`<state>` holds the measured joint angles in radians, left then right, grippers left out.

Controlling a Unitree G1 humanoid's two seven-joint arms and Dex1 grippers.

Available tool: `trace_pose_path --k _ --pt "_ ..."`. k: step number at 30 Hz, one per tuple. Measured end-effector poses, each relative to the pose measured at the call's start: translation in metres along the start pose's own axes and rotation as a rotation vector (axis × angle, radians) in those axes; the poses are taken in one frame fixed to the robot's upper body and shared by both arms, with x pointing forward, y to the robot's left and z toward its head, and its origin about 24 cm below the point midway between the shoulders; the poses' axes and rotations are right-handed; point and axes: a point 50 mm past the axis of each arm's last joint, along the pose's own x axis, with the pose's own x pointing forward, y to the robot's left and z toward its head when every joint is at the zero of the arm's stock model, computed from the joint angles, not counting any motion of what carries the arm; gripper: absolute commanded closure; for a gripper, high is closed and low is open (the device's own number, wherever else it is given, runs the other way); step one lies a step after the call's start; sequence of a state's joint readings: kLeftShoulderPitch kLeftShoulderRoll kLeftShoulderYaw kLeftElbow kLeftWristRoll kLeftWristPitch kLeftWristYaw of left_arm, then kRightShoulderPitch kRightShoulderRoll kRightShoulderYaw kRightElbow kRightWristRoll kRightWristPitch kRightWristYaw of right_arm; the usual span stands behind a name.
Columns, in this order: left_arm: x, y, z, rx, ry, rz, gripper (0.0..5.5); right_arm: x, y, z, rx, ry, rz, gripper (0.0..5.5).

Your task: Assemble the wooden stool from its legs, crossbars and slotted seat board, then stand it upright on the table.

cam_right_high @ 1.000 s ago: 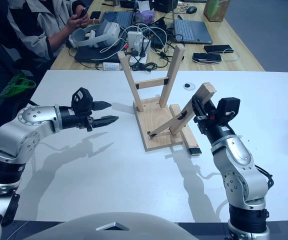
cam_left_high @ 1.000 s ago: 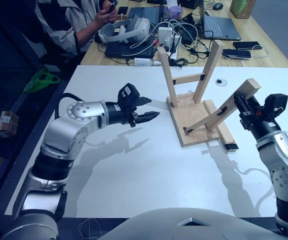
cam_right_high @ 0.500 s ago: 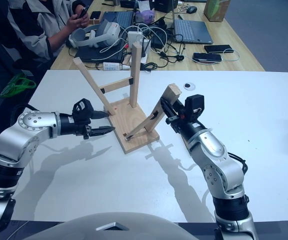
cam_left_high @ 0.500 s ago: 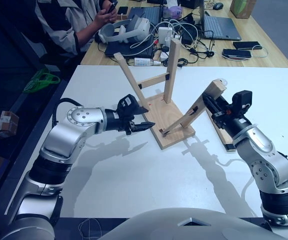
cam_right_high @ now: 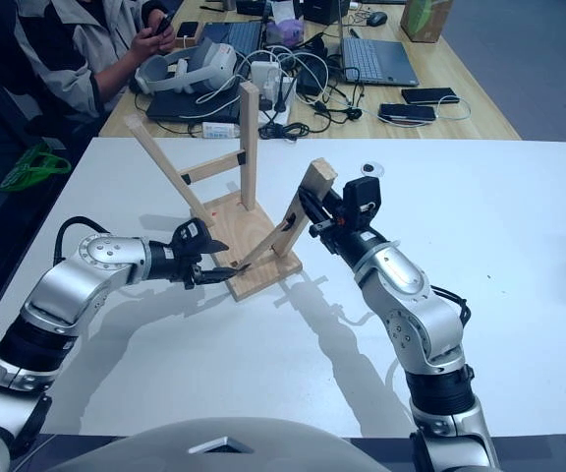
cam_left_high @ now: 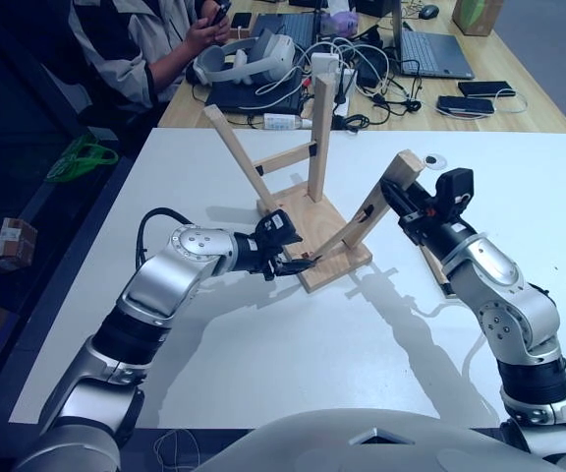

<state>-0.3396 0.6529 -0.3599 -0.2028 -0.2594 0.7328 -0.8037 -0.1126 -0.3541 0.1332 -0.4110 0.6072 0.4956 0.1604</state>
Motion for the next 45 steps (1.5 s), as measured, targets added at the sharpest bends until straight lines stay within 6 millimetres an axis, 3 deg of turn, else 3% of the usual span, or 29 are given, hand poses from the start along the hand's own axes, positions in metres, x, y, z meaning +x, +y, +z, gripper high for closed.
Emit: trace_pose_path --k 3,21,31,45 --pt "0.006 -0.001 -0.003 -0.017 0.021 0.003 2.57 0.0 0.001 0.001 -0.003 -0.002 0.008 4.5" --pt "0.013 -0.003 -0.002 -0.007 0.053 -0.024 5.04 0.005 0.007 -0.001 0.006 -0.002 0.032 4.5" --pt "0.012 -0.004 0.0 0.019 0.07 -0.02 5.06 0.005 0.007 -0.001 -0.005 -0.001 0.032 4.5" --pt "-0.013 0.004 0.024 0.145 0.103 0.019 5.07 0.007 0.01 -0.002 -0.048 0.008 0.036 4.5"
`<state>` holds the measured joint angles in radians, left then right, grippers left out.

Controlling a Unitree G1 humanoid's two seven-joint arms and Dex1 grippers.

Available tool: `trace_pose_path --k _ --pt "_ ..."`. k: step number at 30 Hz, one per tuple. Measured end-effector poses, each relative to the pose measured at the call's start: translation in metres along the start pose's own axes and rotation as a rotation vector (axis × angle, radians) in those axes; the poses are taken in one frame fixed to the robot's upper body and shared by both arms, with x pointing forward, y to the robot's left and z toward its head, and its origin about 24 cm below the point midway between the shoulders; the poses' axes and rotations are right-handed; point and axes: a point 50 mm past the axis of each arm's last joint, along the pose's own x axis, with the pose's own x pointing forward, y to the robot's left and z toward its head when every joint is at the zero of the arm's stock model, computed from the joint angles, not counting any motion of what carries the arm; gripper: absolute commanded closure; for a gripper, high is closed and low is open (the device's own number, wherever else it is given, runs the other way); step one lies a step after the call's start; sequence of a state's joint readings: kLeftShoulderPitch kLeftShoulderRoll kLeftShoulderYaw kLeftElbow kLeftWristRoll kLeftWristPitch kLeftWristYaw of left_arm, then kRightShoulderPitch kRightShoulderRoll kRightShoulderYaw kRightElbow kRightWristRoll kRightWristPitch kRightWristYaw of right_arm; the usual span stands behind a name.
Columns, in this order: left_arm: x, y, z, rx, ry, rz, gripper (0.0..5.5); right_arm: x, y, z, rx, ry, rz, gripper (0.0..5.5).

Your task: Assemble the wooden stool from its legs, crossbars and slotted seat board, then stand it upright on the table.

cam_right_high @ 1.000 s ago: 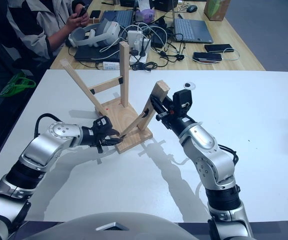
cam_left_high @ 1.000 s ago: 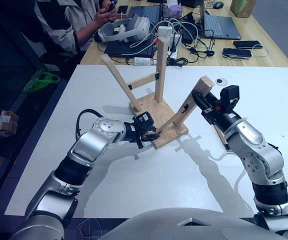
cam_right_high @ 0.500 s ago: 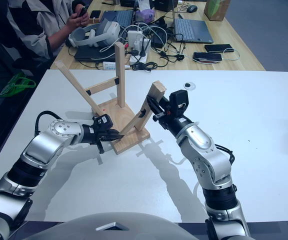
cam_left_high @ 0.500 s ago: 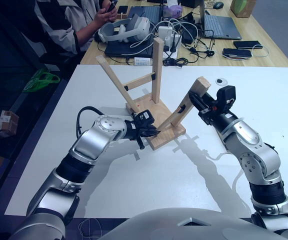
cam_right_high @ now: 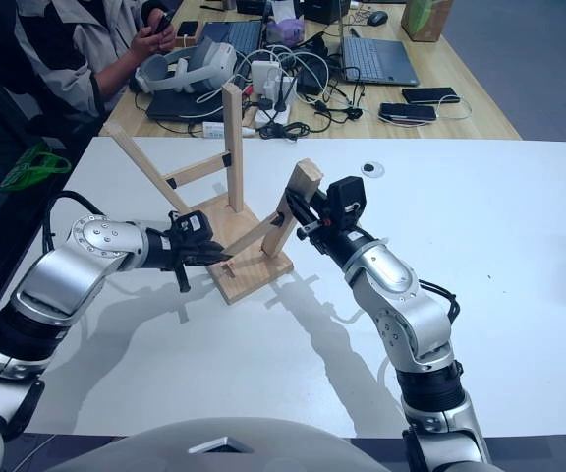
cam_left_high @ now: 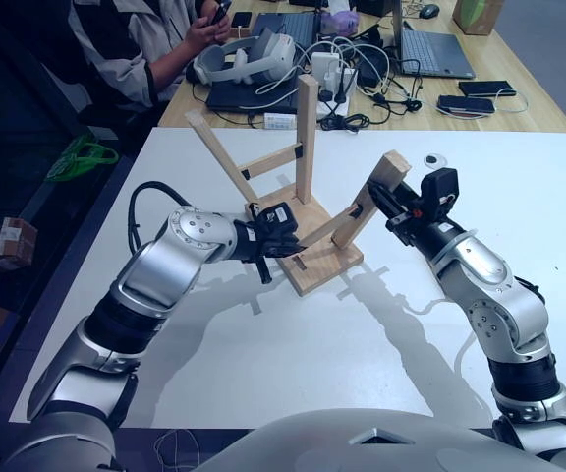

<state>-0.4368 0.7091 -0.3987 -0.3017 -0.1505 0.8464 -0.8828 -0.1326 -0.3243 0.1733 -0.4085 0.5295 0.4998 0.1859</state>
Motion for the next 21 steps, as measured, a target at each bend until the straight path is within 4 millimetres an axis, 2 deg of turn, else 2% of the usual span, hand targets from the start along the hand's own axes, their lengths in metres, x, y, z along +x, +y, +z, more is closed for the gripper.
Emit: trace_pose_path --k 7,11,13,14,21 --pt "-0.021 0.006 0.014 0.029 -0.025 0.065 5.07 0.0 -0.002 0.0 -0.013 0.002 -0.007 4.49" --pt "-0.041 0.011 0.043 0.083 -0.139 0.103 5.07 -0.002 -0.01 0.001 -0.044 0.005 -0.055 4.48" --pt "-0.052 0.011 0.073 0.154 -0.272 0.136 5.41 0.001 -0.006 0.001 -0.045 0.006 -0.028 4.47" --pt "-0.054 0.009 0.079 0.168 -0.302 0.125 5.5 0.002 -0.003 0.0 -0.045 0.007 -0.004 4.47" --pt "-0.061 0.007 0.082 0.143 -0.351 0.129 5.5 0.002 -0.003 0.0 -0.044 0.009 0.007 4.47"
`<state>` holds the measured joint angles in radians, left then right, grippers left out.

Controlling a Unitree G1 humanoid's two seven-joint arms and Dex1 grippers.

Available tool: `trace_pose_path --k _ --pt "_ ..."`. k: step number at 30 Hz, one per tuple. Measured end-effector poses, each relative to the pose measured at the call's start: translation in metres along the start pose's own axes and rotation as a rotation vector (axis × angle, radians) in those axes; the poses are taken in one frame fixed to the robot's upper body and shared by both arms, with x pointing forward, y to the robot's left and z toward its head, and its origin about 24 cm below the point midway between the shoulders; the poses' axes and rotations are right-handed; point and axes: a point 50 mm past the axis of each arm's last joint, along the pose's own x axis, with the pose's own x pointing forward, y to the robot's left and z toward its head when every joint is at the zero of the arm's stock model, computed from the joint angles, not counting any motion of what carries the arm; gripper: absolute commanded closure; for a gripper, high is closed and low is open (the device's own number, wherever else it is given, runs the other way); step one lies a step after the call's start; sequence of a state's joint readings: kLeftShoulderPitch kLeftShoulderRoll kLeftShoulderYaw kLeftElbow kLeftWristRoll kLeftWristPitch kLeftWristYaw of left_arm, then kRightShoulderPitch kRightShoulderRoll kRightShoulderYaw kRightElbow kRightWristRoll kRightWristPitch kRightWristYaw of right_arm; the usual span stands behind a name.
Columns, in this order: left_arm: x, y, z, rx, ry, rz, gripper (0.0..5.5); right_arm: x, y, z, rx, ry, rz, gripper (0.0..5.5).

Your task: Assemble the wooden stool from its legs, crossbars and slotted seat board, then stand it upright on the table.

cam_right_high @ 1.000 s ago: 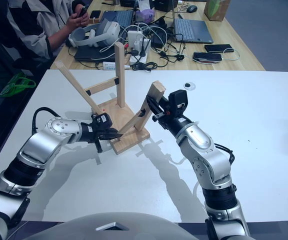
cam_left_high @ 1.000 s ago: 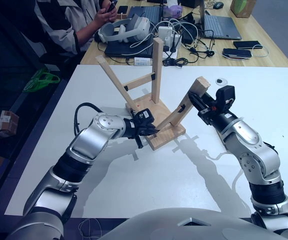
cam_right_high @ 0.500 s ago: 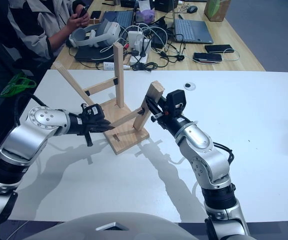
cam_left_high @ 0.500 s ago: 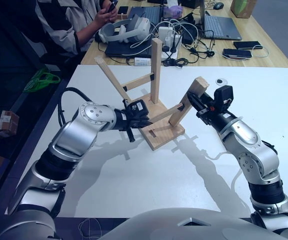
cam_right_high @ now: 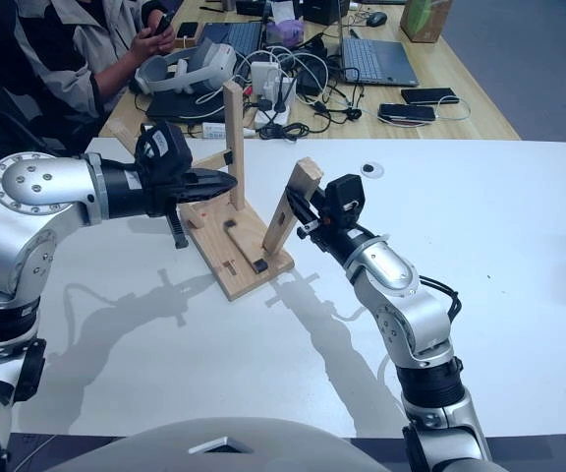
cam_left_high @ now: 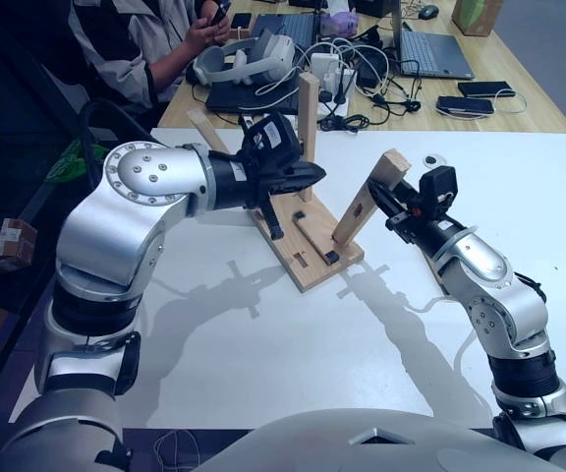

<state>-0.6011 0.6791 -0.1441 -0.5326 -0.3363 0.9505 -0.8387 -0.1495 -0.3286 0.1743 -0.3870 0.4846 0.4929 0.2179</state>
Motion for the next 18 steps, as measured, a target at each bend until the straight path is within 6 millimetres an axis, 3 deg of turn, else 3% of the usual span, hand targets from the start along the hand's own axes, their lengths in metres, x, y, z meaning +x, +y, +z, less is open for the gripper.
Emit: trace_pose_path --k 7,14,16,18 --pt "-0.005 -0.003 -0.037 -0.047 0.133 0.059 5.5 0.001 -0.001 0.0 0.0 0.002 0.007 4.47" --pt "-0.001 -0.006 -0.056 -0.115 0.169 0.121 5.5 0.005 -0.002 0.001 -0.003 0.004 0.024 4.47" --pt "0.001 -0.008 -0.063 -0.148 0.18 0.135 5.5 0.006 -0.003 0.001 -0.01 0.008 0.022 3.85" --pt "0.002 -0.009 -0.068 -0.163 0.184 0.142 5.5 0.002 -0.007 -0.026 -0.005 0.163 0.003 3.5"
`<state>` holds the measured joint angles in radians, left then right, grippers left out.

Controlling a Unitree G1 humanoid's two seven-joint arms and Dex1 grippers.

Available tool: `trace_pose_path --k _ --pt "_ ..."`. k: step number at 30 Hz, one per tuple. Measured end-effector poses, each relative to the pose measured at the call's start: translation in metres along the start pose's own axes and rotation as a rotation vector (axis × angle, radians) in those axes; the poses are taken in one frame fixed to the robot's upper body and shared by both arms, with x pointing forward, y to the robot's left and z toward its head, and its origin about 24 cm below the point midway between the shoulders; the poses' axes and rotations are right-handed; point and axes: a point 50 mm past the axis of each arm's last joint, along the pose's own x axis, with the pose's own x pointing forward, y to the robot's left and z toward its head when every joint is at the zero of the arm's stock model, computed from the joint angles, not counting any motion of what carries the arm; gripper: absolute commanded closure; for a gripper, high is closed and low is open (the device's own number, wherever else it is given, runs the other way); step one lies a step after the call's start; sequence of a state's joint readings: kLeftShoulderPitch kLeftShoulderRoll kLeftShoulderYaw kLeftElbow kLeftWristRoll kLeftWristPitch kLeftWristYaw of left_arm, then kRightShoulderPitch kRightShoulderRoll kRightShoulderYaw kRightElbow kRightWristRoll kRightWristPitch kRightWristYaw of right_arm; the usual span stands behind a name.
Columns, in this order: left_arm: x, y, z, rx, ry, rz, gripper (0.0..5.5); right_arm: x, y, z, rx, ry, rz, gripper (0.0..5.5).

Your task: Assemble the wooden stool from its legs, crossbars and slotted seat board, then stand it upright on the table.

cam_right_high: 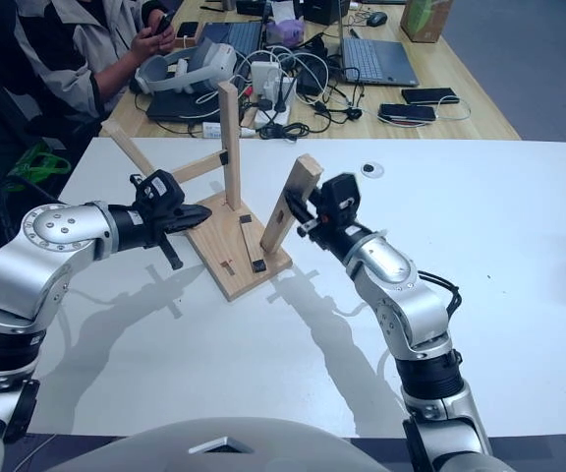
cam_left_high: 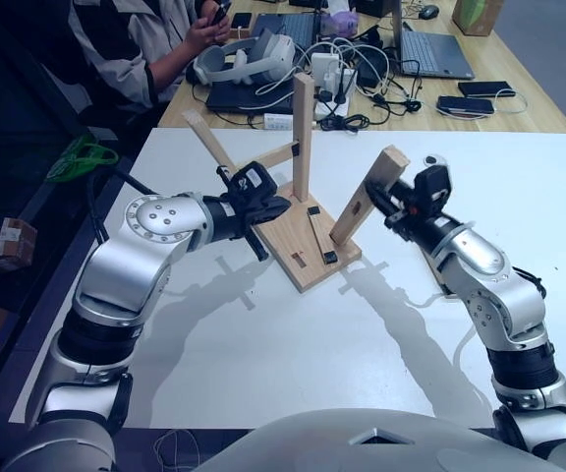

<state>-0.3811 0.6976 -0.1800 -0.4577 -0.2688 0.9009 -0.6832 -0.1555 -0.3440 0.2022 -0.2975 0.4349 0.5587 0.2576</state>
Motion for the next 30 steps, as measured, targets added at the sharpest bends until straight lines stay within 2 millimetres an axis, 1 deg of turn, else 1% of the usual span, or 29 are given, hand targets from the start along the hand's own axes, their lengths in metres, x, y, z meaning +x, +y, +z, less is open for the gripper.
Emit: trace_pose_path --k 1,4,8,12,14,15,16,18,22,28,29,30 --pt "0.001 0.0 -0.004 -0.014 0.01 0.003 5.5 -0.003 0.001 -0.021 0.043 0.091 -0.001 3.38" --pt "0.002 -0.002 -0.008 -0.028 0.014 0.007 5.5 -0.003 -0.006 -0.016 0.024 0.083 -0.026 2.95" --pt "0.002 -0.002 -0.011 -0.037 0.017 0.008 5.5 -0.005 -0.008 -0.016 0.033 0.098 -0.012 2.34" --pt "0.003 -0.002 -0.016 -0.049 0.026 0.01 5.5 -0.013 -0.011 -0.024 0.028 0.194 0.044 1.69" --pt "0.004 -0.003 -0.021 -0.058 0.037 0.014 5.5 -0.02 -0.011 -0.029 0.033 0.249 0.089 1.46" --pt "0.004 -0.003 -0.025 -0.066 0.048 0.017 5.5 -0.025 -0.009 -0.032 0.046 0.276 0.134 1.2" --pt "0.004 -0.004 -0.027 -0.071 0.056 0.017 5.5 -0.029 -0.007 -0.035 0.063 0.3 0.171 1.2" --pt "0.006 -0.005 -0.029 -0.08 0.055 0.018 5.5 -0.033 -0.004 -0.033 0.071 0.313 0.22 1.2" --pt "0.01 -0.007 -0.031 -0.099 0.054 0.014 5.5 -0.03 0.0 -0.032 0.09 0.302 0.257 1.2" --pt "0.016 -0.007 -0.031 -0.114 0.047 0.013 5.5 -0.007 0.019 -0.038 0.165 0.286 0.33 2.16" --pt "0.017 -0.007 -0.031 -0.115 0.046 0.011 5.5 -0.004 0.021 -0.039 0.168 0.287 0.339 2.25" --pt "0.017 -0.007 -0.031 -0.116 0.047 0.01 5.5 -0.001 0.023 -0.04 0.168 0.288 0.346 2.49"
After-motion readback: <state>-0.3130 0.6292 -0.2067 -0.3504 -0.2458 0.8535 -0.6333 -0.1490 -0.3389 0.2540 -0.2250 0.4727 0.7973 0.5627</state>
